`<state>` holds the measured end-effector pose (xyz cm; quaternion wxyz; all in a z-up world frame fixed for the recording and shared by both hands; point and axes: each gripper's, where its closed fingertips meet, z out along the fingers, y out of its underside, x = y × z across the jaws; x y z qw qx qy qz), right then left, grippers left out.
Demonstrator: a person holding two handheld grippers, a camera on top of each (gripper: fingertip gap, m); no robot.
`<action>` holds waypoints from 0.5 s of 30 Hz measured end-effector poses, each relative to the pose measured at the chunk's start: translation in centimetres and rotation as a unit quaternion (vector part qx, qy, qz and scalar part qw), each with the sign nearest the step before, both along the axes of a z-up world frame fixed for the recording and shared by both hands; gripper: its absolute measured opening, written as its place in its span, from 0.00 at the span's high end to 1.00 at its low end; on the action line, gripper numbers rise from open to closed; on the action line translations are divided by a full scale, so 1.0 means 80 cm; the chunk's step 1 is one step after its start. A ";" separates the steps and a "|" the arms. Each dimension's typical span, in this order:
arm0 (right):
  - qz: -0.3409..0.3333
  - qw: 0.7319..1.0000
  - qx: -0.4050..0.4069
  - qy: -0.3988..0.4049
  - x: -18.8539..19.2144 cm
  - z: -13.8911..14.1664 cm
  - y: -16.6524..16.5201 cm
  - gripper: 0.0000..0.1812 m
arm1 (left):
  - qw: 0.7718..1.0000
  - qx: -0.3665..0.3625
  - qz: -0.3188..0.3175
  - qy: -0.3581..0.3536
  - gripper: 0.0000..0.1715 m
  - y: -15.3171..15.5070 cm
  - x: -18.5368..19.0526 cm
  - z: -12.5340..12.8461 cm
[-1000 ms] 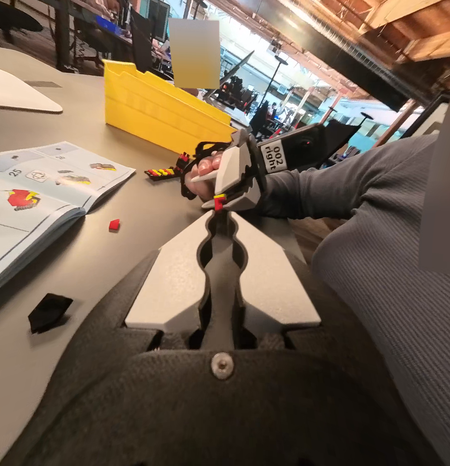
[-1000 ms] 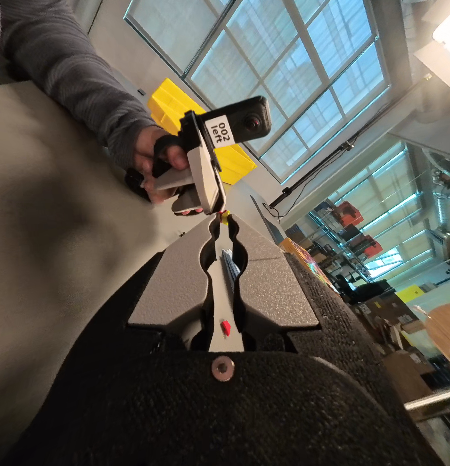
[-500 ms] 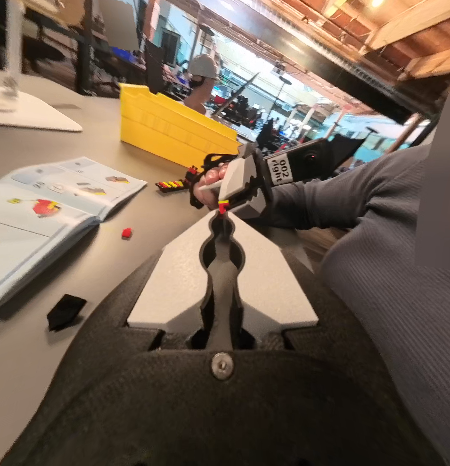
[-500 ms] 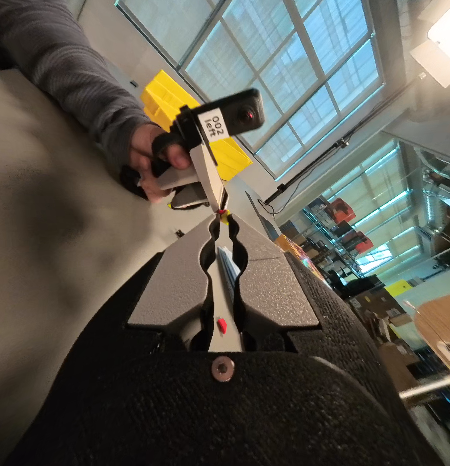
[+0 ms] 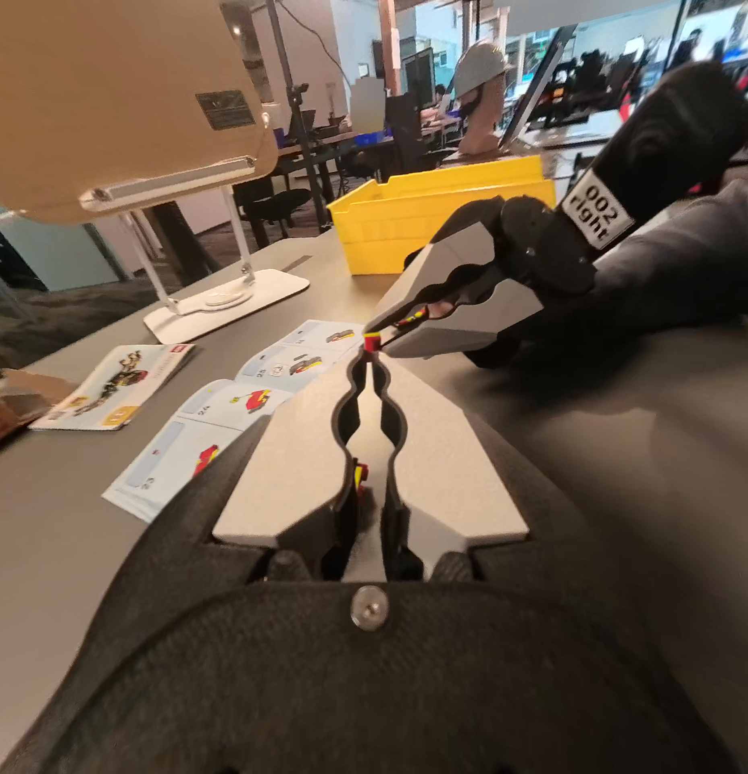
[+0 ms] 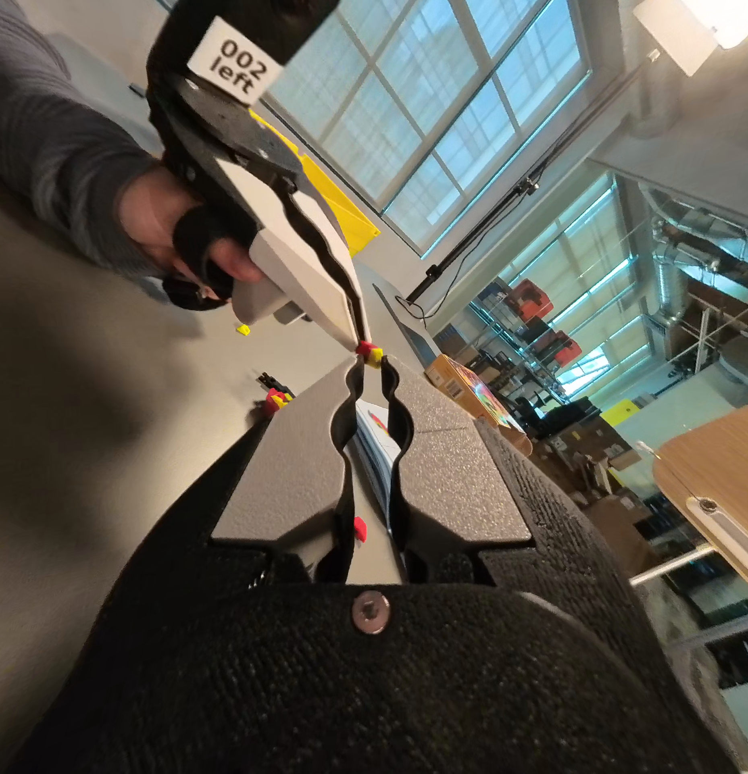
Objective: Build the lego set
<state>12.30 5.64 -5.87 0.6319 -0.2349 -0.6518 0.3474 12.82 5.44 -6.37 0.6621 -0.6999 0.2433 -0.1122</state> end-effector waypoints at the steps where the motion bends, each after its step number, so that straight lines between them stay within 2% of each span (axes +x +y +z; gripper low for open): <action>1: 0.001 1.000 -0.005 -0.001 0.000 0.000 0.000 0.97 | 1.000 0.004 0.004 0.010 0.99 0.000 0.000 0.000; 10: 0.003 0.999 -0.027 -0.022 -0.002 -0.004 0.001 0.99 | 1.000 0.001 0.011 0.021 0.99 0.003 -0.002 -0.006; 15: -0.003 1.000 -0.016 -0.001 -0.002 0.000 0.000 0.99 | 1.000 0.007 0.014 0.020 0.99 0.003 -0.003 -0.004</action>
